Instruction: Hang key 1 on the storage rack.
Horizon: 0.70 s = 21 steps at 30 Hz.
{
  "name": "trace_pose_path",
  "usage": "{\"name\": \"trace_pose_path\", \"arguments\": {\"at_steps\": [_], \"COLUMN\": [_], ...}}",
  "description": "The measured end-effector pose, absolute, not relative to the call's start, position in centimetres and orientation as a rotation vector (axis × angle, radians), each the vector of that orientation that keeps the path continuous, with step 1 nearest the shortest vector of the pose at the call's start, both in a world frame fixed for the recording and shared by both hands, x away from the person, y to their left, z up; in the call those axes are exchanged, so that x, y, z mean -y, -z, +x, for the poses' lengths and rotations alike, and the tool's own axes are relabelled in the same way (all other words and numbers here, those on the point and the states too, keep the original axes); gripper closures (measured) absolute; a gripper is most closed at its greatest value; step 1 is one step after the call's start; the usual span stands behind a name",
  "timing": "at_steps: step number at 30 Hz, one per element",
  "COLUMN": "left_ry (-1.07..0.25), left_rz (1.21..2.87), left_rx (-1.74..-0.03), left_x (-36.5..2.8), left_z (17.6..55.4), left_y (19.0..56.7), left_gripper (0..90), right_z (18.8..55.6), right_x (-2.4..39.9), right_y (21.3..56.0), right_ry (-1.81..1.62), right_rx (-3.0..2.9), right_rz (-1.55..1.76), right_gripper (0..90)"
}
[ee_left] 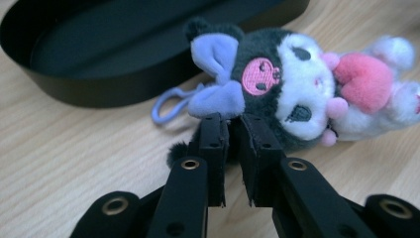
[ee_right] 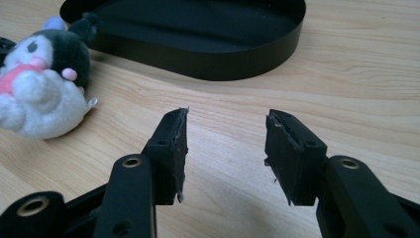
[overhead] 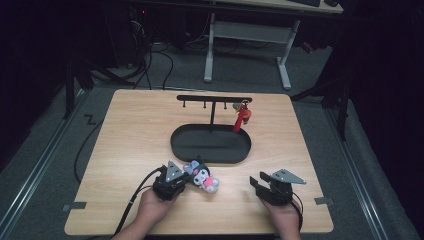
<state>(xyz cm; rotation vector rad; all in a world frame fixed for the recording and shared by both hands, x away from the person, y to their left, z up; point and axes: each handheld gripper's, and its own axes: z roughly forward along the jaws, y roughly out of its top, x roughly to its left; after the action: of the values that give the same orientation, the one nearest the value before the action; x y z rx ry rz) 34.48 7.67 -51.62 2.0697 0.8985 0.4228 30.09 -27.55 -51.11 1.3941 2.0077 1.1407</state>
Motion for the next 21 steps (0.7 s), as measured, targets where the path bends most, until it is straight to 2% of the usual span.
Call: {"name": "trace_pose_path", "arguments": {"at_steps": [4, 7, 15, 21], "left_ry": [-0.44, -0.443, -0.404, -0.362], "left_rz": [1.999, 1.986, 2.062, 2.111], "left_rx": [-1.014, -1.014, -0.926, -0.813], "left_x": [-8.9, -8.6, -4.8, -0.4], "left_z": [35.7, 36.1, 35.3, 34.4], "left_y": [51.7, 51.4, 51.8, 51.8], "left_gripper": [81.6, 81.5, 82.4, 81.6], "right_z": [29.8, 29.7, 29.6, 29.4], "right_x": [28.1, 28.5, 28.7, 29.0], "right_y": [51.0, 51.1, 50.9, 50.9], "right_ry": [-1.145, -1.149, -1.16, -1.116], "right_rx": [-1.994, -1.986, -1.973, -1.969], "right_rz": [1.402, 1.412, 1.424, 1.436], "right_gripper": [51.4, 51.6, 51.7, 51.8]}}
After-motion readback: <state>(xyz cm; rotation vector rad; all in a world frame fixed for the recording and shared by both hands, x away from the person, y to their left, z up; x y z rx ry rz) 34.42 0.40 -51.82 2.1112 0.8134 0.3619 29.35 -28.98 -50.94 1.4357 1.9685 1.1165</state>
